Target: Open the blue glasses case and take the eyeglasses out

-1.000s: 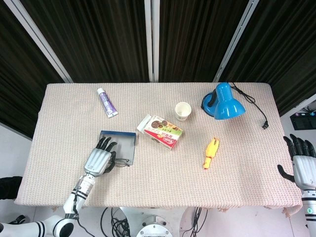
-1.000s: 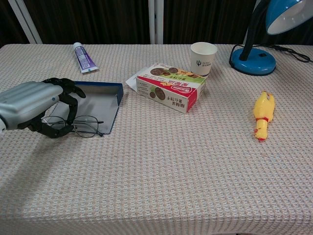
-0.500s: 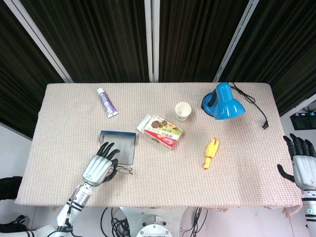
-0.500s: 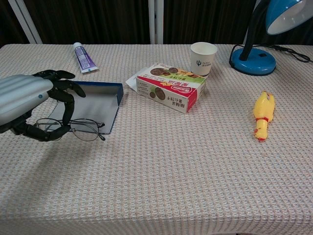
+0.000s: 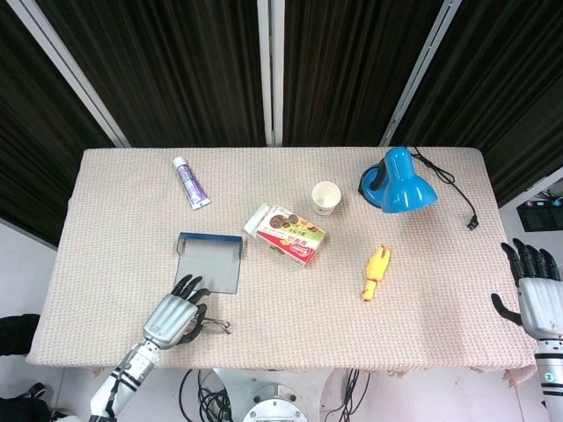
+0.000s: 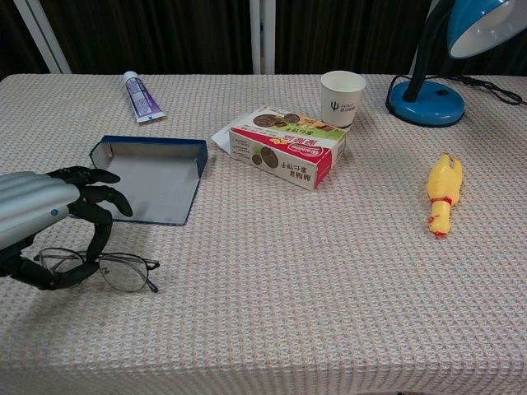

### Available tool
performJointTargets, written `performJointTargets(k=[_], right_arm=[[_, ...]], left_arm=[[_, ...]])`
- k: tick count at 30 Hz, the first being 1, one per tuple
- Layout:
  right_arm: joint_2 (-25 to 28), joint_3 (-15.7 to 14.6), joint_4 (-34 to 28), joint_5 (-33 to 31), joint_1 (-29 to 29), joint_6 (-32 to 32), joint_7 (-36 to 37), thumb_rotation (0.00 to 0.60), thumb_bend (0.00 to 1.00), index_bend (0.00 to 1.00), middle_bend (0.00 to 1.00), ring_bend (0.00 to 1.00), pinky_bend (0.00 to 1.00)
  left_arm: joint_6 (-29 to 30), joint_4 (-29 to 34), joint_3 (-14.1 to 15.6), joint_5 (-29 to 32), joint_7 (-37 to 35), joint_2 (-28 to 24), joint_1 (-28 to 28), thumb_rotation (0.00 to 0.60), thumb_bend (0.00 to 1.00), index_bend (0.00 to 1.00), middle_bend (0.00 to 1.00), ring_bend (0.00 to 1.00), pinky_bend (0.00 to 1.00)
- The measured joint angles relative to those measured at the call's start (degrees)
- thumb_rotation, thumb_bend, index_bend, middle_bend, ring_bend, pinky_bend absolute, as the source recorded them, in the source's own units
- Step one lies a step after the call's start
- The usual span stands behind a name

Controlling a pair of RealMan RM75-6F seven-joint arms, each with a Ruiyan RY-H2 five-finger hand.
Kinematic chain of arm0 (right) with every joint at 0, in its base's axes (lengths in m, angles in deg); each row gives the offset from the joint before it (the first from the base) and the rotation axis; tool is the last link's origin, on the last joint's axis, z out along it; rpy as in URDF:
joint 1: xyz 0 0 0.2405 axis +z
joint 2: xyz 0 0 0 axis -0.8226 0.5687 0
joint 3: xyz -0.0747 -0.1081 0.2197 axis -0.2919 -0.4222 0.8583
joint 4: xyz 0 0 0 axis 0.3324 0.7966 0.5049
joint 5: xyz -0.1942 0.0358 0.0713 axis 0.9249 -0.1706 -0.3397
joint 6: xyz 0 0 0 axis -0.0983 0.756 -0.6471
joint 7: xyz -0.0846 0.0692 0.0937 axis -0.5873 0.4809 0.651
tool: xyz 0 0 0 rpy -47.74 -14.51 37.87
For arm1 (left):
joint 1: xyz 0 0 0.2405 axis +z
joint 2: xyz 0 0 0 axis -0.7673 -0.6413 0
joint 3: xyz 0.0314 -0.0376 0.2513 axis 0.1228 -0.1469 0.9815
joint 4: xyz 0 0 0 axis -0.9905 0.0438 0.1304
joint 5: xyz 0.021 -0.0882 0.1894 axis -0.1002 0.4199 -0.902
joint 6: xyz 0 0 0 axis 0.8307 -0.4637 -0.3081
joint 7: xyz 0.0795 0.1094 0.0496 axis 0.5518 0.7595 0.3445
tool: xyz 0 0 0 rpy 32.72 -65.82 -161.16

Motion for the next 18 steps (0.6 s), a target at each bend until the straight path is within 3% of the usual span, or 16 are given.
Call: performJointTargets(k=[2, 10, 18], right_arm=[[0.04, 0.07, -0.06, -0.07, 0.01, 0.03, -0.02, 0.600, 0.25, 0.00, 0.00, 0.00, 0.00], [-0.18, 0.04, 0.10, -0.10, 0.11, -0.13, -0.15, 0.600, 0.25, 0.00, 0.00, 0.00, 0.00], [0.33, 0.23, -0.48, 0.10, -0.31, 1.11, -0.15, 0.600, 0.25, 0.00, 0.00, 0.00, 0.00]], left_arm=[[0.01, -0.60, -0.39, -0.18, -1.12, 0.16, -0.04, 0.600, 0.32, 0.00, 0.17, 0.00, 0.05], [2.61, -2.12, -0.67, -3.98, -4.44, 0.13, 0.65, 0.600, 0.30, 0.00, 0.12, 0.00, 0.05], [4.84, 1.67, -1.13, -4.95, -5.29, -4.22, 1.47, 0.600, 0.30, 0.00, 0.03, 0.00, 0.02]])
